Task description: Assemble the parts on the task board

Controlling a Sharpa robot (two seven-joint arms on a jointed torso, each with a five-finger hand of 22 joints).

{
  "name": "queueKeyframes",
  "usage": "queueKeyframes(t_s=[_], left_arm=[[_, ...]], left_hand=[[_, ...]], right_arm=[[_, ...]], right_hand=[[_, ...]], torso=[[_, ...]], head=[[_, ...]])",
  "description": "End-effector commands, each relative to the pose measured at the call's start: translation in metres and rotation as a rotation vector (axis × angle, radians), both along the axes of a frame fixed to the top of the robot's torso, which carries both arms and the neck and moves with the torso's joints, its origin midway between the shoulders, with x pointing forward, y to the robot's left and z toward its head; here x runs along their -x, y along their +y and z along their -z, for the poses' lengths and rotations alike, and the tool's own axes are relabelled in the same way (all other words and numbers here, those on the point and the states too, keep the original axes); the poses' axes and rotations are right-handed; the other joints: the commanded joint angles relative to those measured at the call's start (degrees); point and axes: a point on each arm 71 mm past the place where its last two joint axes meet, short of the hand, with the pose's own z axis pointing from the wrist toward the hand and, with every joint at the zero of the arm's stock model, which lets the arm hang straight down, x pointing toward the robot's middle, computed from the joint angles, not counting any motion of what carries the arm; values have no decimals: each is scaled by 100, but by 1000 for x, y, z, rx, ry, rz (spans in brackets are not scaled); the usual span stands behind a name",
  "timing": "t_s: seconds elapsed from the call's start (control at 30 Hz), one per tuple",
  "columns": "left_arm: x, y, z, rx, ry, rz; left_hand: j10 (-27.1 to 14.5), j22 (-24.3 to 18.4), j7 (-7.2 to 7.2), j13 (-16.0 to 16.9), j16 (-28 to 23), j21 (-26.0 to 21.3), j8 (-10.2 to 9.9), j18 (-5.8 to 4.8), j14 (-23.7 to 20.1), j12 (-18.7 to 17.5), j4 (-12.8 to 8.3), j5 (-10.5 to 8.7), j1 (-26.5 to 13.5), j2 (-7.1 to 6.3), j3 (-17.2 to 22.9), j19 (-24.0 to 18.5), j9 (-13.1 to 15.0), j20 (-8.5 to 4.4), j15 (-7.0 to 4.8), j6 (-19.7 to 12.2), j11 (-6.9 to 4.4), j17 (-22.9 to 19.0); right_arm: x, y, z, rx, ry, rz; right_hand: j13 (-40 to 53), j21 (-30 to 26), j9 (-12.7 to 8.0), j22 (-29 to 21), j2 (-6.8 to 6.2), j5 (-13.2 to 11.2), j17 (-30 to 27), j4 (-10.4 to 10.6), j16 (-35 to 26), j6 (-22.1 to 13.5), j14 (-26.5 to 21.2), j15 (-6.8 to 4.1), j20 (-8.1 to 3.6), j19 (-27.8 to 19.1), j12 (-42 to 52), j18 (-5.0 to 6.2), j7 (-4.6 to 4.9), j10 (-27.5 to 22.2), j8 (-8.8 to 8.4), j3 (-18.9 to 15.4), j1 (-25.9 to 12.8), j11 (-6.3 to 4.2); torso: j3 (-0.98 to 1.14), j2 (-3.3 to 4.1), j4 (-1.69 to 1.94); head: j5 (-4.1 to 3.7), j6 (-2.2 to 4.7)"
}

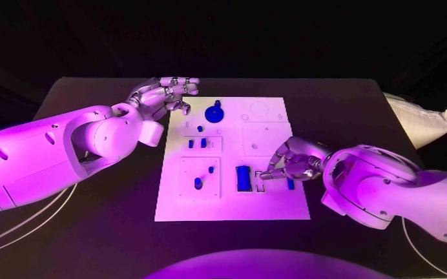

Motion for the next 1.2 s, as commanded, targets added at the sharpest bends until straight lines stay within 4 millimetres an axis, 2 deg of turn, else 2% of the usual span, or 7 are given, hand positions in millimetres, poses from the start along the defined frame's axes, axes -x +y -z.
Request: queueKeyframes(t_s=[0.03,0.23,0.3,0.5,0.67,0.73,1.2], left_arm=[[1,-3,-1,8,-5,21],[1,-3,-1,9,-6,20],[1,-3,-1,9,-7,21],[0,-5,-1,10,-7,25],[0,-5,-1,10,-6,25],[0,-4,0,10,-6,25],[0,-4,1,9,-3,26]], left_hand=[[-42,-5,-1,5,13,-12,26,115,-38,20,-11,19,43,19,-33,-46,-5,-9,-15,-30,-16,-5],[-42,-5,-1,5,13,-12,26,115,-38,20,-11,19,43,19,-33,-46,-5,-9,-15,-30,-16,-5],[-42,-5,-1,5,13,-12,26,115,-38,20,-11,19,43,19,-33,-46,-5,-9,-15,-30,-16,-5],[-42,-5,-1,5,13,-12,26,115,-38,20,-11,19,43,19,-33,-46,-5,-9,-15,-30,-16,-5],[-42,-5,-1,5,13,-12,26,115,-38,20,-11,19,43,19,-33,-46,-5,-9,-15,-30,-16,-5],[-42,-5,-1,5,13,-12,26,115,-38,20,-11,19,43,19,-33,-46,-5,-9,-15,-30,-16,-5],[-42,-5,-1,5,13,-12,26,115,-38,20,-11,19,43,19,-33,-46,-5,-9,-15,-30,-16,-5]], right_arm=[[0,-10,-7,-19,-43,-24],[1,-35,-10,91,-67,-29],[1,-40,-8,146,-81,-33],[0,-46,-3,248,-101,-23],[-1,-48,1,309,-97,-17],[-1,-48,3,324,-98,-19],[1,-35,16,336,-62,-63]], right_hand=[[-1008,-12,-59,24,169,-13,1068,-98,25,-115,519,39,2,88,-202,-43,48,-143,-114,34,303,51],[-1080,-24,-123,8,205,-15,1038,-127,8,-128,512,70,36,78,-322,-39,81,-185,-201,57,332,84],[-1093,-30,-135,-1,223,-8,1009,-98,-9,-37,505,70,46,73,-346,-36,63,-181,-195,46,282,75],[-1112,-47,-111,-21,240,152,961,56,-39,196,494,28,22,64,-390,-29,-10,-155,-166,-20,74,19],[-1126,-52,-94,-26,165,157,957,115,-44,222,494,19,11,62,-422,-29,-15,-152,-182,-90,-17,13],[-1132,-52,-88,-25,145,164,956,138,-45,229,494,18,8,62,-435,-29,-16,-150,-188,-113,-46,12],[-1151,-45,-78,-10,133,186,967,159,-40,243,496,15,6,67,-468,-32,-22,-154,-192,-131,-66,8]], torso=[[-8,-4,-2],[11,9,-26],[9,2,-23],[17,2,-24],[11,1,-10],[12,4,-18],[7,3,-16]], head=[[-25,9],[-56,31],[-89,41],[-108,42],[-126,41],[-121,39],[-113,9]])
